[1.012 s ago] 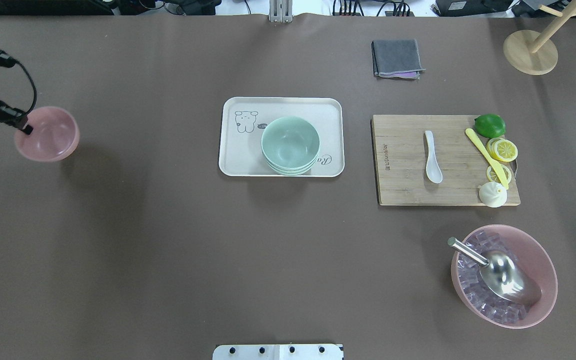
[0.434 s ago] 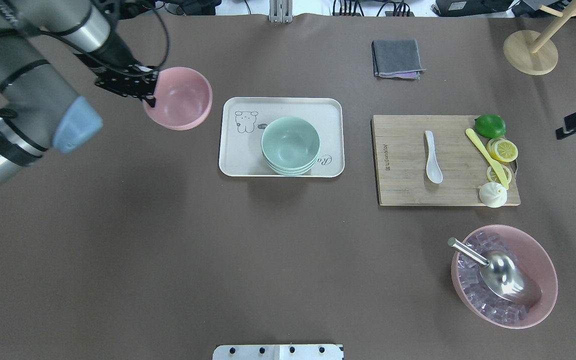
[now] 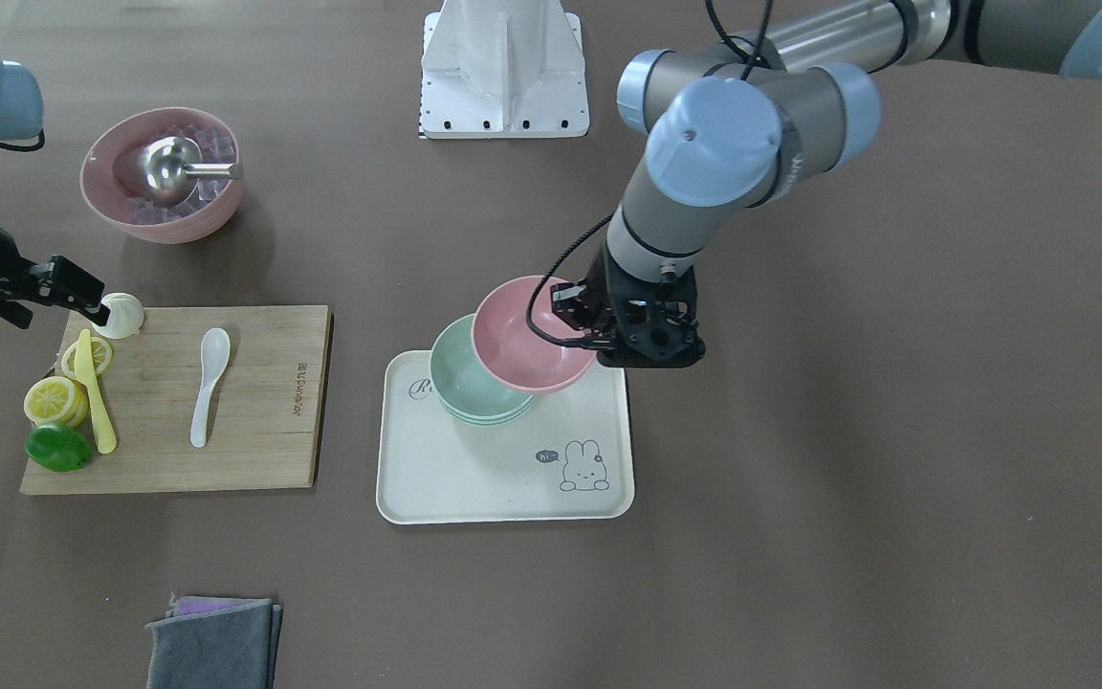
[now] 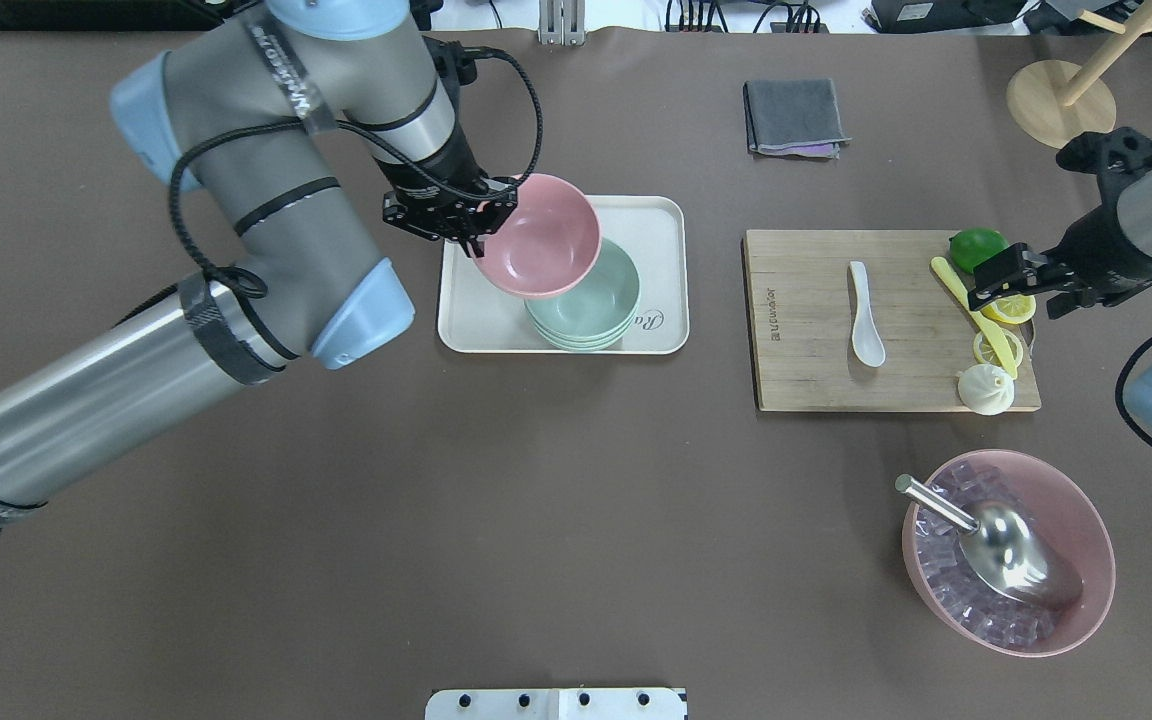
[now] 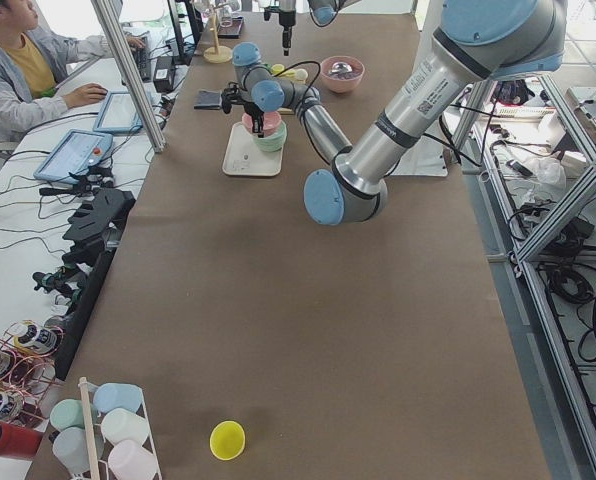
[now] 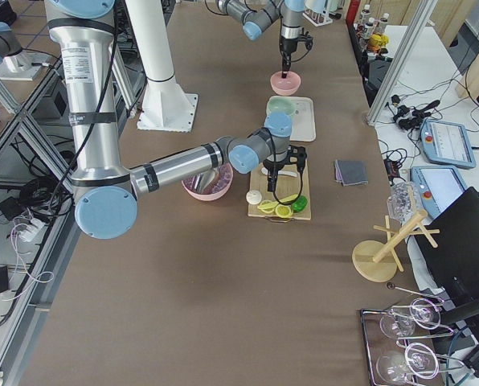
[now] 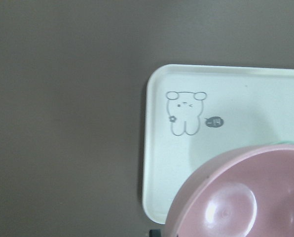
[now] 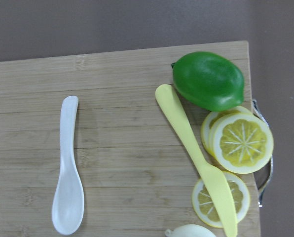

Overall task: Stack pink bowl on green and place spoon
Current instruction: 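Carry the pink bowl onto the green bowl while the right gripper reaches for the spoon, then release the pink bowl with the left gripper while the right grasps the white spoon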

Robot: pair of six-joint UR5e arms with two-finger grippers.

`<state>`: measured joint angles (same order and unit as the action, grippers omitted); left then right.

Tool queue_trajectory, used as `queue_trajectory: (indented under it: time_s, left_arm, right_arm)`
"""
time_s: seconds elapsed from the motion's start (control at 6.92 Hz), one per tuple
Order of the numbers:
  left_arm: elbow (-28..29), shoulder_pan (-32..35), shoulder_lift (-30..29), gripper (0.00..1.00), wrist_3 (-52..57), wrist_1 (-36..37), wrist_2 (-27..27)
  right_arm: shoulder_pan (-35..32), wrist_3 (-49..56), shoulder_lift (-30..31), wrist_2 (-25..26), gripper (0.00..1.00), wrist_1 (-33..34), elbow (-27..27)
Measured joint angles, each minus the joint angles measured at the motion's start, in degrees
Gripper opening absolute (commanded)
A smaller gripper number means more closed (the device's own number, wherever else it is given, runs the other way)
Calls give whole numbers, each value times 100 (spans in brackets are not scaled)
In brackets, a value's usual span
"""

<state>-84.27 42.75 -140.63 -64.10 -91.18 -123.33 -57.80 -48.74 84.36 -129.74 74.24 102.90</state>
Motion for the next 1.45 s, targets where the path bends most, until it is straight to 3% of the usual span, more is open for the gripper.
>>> queue_trajectory:
  time_s: [0.58, 0.72, 1.16, 1.45]
  left_arm:
    - [485, -365, -198, 0, -432, -602, 351]
    - [502, -369, -196, 97, -432, -634, 383]
    - [283, -353, 109, 98, -358, -983, 729]
    - [-203, -248, 563, 98, -27, -1022, 762]
  right_arm:
    - [259, -111, -333, 105, 100, 9, -310]
    - [278, -118, -431, 115, 100, 10, -407]
    - [317, -194, -736, 117, 100, 19, -753]
    - [402, -485, -1338, 165, 98, 10, -1387]
